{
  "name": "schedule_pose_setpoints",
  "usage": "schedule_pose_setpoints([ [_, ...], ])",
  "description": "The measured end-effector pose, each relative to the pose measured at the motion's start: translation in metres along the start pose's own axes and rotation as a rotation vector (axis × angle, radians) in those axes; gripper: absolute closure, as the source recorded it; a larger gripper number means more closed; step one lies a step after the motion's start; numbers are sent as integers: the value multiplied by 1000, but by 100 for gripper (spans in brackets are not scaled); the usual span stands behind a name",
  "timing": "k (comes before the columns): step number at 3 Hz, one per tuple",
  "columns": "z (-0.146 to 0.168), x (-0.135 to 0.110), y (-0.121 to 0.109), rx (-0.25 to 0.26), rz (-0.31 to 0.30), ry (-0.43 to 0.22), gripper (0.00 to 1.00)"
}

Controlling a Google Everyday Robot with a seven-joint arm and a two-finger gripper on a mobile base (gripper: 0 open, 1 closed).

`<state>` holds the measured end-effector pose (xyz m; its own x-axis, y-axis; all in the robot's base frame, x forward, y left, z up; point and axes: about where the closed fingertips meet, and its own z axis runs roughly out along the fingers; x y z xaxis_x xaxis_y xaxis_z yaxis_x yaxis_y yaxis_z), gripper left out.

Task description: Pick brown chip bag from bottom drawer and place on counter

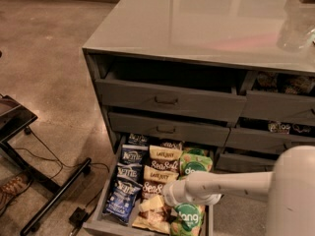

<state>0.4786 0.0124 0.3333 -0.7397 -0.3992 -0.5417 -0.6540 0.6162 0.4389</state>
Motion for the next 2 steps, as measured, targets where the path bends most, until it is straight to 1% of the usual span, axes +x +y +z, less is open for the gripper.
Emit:
schedule_pose_setpoints([
  [1,26,1,-26,55,48,-82,0],
  [2,29,5,-29,59,59,-88,0],
])
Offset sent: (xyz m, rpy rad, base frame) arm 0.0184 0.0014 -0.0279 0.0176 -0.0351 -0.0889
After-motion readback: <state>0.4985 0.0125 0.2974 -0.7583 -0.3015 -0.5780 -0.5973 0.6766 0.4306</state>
